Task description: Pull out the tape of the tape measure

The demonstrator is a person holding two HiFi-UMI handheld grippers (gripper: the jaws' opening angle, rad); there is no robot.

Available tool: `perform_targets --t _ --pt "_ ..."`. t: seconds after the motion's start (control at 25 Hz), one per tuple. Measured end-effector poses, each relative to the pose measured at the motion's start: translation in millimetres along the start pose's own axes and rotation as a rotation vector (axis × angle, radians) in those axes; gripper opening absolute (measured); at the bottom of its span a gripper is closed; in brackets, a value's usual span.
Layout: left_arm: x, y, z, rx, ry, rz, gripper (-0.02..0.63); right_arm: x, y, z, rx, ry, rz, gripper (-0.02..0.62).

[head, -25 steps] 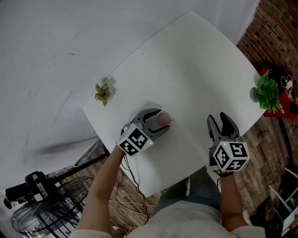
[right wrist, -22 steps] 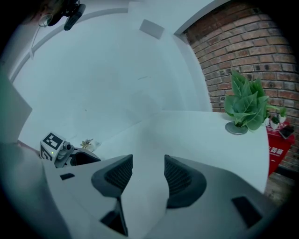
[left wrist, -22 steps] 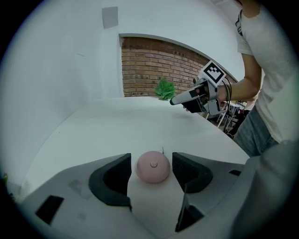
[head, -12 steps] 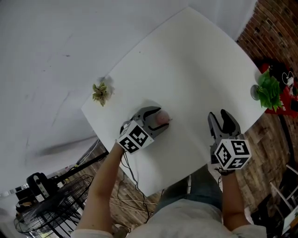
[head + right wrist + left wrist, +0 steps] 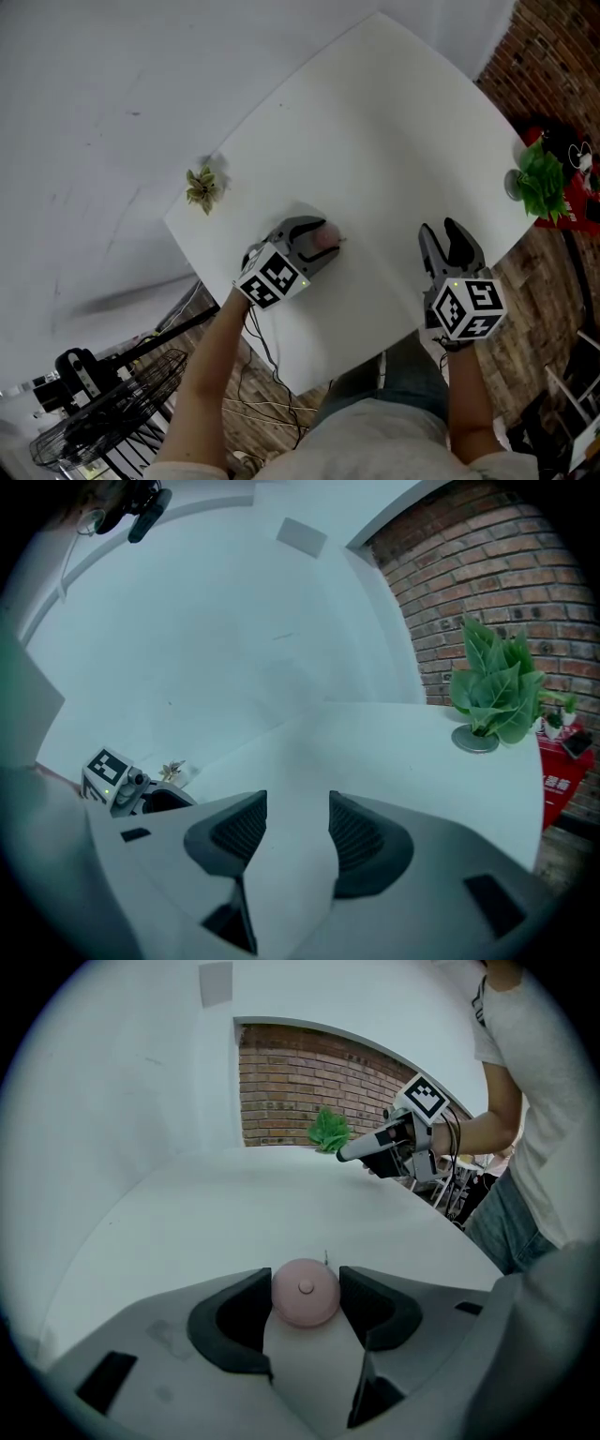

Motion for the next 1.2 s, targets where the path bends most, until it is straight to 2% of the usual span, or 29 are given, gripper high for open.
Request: perform_targets --t 0.64,0.88,1.2 --pt "-3.4 -7.7 -3.8 -0.035 -0.028 -0.021 0.222 -10.3 -3.1 -1.8 -0.031 -0.022 0.001 0.207" --pt "-20.4 -13.5 -8.7 -0.099 -0.088 -0.064 0.222 -16.3 -6.9 9.6 -0.047 -0.062 0.0 0.204" --pt "-66.8 -22.4 -25.6 -0.208 -0.231 -0.131 0.222 -24.2 -22.2 38.4 -0.096 -0.142 -0.012 0.184"
Point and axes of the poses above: the fingertips, and each gripper's own axes: x forward along the fingers, z to its left, y out of its underside, the point moved 6 cm from there along -x, backward along the fingers, and after that the axes turned 7 degrees about y, right-handed, at the moved point
